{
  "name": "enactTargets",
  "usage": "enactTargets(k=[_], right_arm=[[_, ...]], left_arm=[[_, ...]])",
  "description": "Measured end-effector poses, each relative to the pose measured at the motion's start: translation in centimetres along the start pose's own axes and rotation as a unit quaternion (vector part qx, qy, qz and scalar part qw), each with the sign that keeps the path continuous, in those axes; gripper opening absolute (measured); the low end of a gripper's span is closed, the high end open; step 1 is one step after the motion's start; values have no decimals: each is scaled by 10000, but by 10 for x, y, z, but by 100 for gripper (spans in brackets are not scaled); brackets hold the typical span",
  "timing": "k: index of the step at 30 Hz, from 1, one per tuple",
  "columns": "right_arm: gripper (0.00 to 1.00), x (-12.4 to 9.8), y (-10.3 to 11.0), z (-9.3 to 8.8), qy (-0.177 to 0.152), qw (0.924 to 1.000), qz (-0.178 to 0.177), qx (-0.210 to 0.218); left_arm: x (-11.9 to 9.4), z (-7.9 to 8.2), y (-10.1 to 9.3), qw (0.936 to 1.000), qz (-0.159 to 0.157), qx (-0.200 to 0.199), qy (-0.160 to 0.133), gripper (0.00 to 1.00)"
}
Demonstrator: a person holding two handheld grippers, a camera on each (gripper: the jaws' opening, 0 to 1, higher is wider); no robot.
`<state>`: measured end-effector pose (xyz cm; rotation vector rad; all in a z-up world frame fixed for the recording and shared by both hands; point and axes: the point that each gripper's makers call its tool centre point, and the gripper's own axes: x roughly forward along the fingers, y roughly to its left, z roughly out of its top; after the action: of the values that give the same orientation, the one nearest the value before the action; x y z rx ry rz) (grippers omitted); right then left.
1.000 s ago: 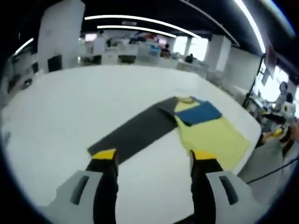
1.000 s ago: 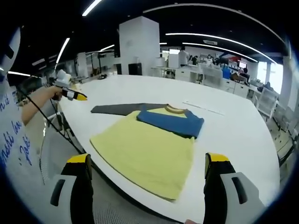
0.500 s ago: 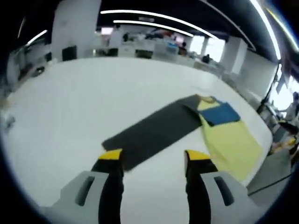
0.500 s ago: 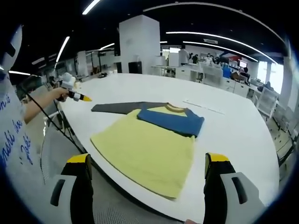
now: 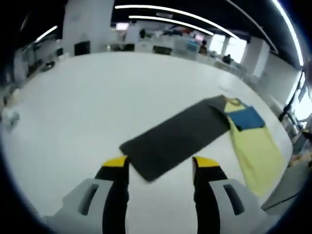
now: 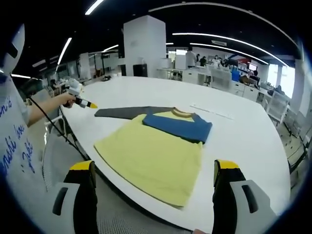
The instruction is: Fold the garment on the visible template until the final outline fits inside the template.
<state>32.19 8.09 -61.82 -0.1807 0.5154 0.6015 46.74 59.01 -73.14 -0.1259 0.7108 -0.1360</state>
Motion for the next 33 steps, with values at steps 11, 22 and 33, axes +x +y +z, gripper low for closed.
enactTargets(k=[11, 22, 33], right_arm=[[100, -2, -4, -4, 10, 9998, -143, 128], [100, -3, -8, -2, -2, 9996, -271, 82], [100, -3, -9, 0, -24, 9994, -328, 102]], left_arm=[[15, -11, 17, 9995, 218, -231, 70, 39], [27, -20, 28, 9988, 350, -306, 162, 34], [32, -22, 32, 9983, 461, -303, 181, 31]])
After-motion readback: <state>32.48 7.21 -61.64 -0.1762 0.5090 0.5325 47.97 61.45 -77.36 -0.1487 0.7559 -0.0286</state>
